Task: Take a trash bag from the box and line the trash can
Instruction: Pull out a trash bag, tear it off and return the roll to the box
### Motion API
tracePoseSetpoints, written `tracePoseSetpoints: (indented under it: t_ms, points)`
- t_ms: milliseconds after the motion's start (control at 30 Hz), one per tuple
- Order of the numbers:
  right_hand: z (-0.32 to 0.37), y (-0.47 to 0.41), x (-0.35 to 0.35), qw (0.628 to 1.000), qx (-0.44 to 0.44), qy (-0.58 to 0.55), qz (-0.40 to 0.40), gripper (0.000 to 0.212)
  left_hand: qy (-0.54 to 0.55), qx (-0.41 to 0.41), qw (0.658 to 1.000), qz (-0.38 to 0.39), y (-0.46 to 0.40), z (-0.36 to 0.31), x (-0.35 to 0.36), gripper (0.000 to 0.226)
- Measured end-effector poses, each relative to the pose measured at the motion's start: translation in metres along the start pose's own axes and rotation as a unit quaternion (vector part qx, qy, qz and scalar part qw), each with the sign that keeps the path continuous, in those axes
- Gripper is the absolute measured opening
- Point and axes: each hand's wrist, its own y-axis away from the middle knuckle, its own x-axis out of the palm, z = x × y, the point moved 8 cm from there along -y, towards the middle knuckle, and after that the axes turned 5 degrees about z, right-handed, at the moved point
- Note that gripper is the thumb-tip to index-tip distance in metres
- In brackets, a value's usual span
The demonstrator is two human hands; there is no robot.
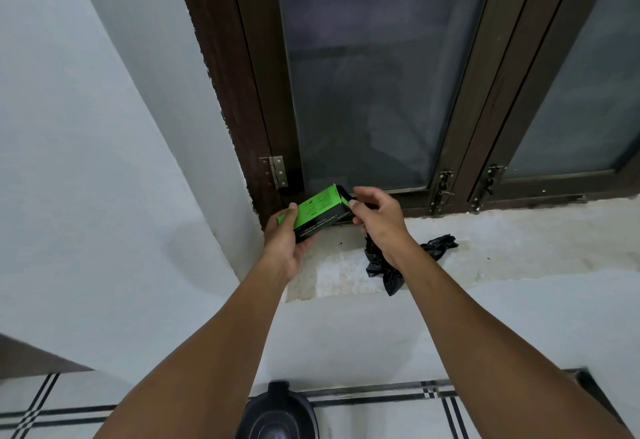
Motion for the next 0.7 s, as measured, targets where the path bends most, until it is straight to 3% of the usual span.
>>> tracePoseSetpoints:
  t_ms: [67, 133, 233, 433, 533, 700]
  points:
    - [-0.006, -0.001, -0.003, 0.999, 0.009, 0.023, -0.033, 0.040, 0.010, 0.002, 1.000, 0.008, -0.001, 0.000, 0.000, 0.022]
    - [-0.012, -0.002, -0.005, 0.997, 0.037, 0.048, -0.041, 0.065, 0.017, 0.003, 1.000, 0.013, -0.002, 0.001, -0.002, 0.020]
    - [-0.016, -0.001, -0.002, 0.997, 0.072, -0.003, -0.019, 0.082, 0.022, 0.007, 1.000, 0.013, -0.004, 0.001, -0.006, 0.018]
    - [-0.021, -0.002, 0.004, 0.992, 0.108, -0.066, 0.021, 0.063, 0.023, 0.011, 1.000, 0.009, -0.008, 0.000, -0.010, 0.020]
    - [-0.010, -0.003, 0.001, 0.993, 0.076, -0.088, -0.021, 0.048, 0.018, 0.015, 1.000, -0.007, -0.010, 0.000, -0.012, 0.018]
    - [0.003, -0.002, 0.008, 0.997, 0.043, -0.058, -0.003, 0.022, 0.007, 0.029, 0.999, -0.029, -0.011, -0.002, -0.013, 0.016]
